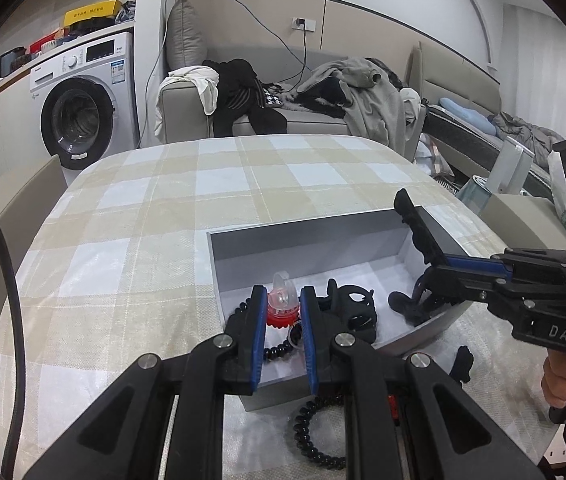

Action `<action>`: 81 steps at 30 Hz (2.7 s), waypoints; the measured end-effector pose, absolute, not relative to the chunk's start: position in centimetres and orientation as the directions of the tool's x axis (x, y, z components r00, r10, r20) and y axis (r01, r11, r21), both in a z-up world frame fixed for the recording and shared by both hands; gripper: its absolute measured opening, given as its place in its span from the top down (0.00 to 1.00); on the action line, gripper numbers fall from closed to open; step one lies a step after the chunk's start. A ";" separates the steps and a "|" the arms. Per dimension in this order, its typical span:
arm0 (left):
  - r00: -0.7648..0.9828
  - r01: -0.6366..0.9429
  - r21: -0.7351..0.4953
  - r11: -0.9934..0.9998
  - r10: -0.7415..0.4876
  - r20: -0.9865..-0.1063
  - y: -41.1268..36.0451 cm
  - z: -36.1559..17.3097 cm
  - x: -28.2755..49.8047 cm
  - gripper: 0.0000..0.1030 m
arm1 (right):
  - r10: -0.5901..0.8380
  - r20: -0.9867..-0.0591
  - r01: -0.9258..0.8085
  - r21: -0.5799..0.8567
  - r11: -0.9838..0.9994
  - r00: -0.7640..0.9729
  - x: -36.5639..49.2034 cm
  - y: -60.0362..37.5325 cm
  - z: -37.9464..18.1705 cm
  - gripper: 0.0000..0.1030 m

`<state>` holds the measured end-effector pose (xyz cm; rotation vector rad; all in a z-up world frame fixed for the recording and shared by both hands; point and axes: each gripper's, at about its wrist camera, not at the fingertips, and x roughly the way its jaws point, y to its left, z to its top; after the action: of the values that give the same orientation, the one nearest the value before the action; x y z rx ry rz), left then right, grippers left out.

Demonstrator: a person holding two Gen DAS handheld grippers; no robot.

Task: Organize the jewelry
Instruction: 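Carry the black item into the box with the right tool while the left tool drops the clear piece in, then withdraw both open tools and move the right tool to the black claw clip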

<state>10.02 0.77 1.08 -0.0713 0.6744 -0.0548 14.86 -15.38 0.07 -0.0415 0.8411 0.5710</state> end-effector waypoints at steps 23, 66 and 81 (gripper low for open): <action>0.822 0.069 -0.148 0.987 -0.141 -0.553 0.4 3.7 6.4 0.19 | 0.459 -0.682 -0.461 0.197 0.865 0.570 11.7 -17.9 2.8 0.17; 0.668 0.079 -0.033 0.996 -0.078 -0.740 0.3 -2.1 5.1 0.01 | 0.232 -0.864 -0.524 -0.043 0.851 0.447 8.3 -12.3 -4.7 0.00; 0.663 0.075 -0.033 0.997 -0.074 -0.745 0.1 -2.2 5.2 0.01 | 0.221 -0.863 -0.506 -0.045 0.862 0.453 9.4 -12.5 -4.6 0.00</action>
<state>5.19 0.12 -2.17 0.0004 0.8421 -0.0843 9.43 -12.46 -4.63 -0.3161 1.0062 0.4576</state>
